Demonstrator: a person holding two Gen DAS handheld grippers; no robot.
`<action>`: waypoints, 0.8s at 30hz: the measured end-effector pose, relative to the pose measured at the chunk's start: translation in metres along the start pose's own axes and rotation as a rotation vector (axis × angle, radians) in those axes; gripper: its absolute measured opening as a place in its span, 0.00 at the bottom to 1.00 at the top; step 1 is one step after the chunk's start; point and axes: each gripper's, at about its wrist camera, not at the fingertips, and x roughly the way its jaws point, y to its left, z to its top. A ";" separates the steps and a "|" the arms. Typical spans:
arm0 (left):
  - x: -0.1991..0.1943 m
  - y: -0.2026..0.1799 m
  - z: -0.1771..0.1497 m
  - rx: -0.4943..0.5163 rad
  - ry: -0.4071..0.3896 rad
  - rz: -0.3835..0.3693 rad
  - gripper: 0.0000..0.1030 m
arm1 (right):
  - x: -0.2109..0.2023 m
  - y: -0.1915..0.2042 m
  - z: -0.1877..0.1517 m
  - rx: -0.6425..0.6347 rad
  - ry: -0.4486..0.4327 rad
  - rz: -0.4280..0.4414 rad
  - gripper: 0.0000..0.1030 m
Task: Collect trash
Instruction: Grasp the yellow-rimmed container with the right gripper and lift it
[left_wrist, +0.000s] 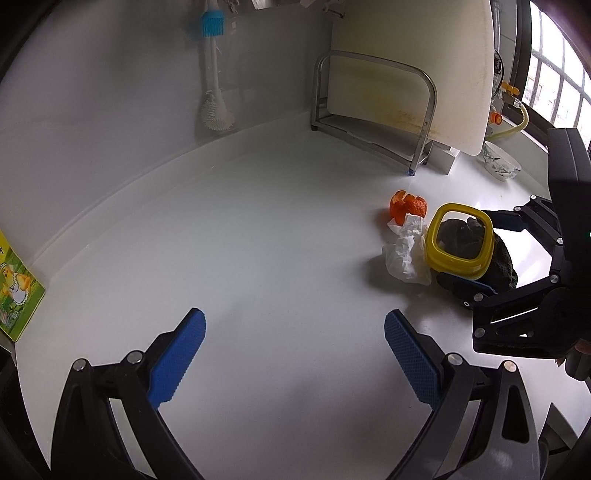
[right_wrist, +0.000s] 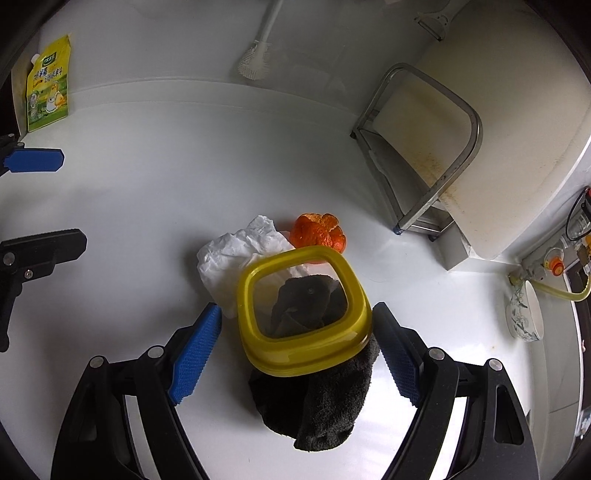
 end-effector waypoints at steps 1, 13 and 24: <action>0.001 0.000 0.000 -0.002 0.002 0.001 0.93 | 0.001 -0.001 0.000 0.005 -0.003 0.005 0.77; 0.004 -0.001 -0.002 -0.008 0.008 -0.006 0.93 | -0.008 -0.008 0.001 0.032 -0.061 -0.005 0.67; 0.010 -0.017 0.005 0.000 0.000 -0.053 0.93 | -0.043 -0.040 -0.017 0.311 -0.123 0.033 0.67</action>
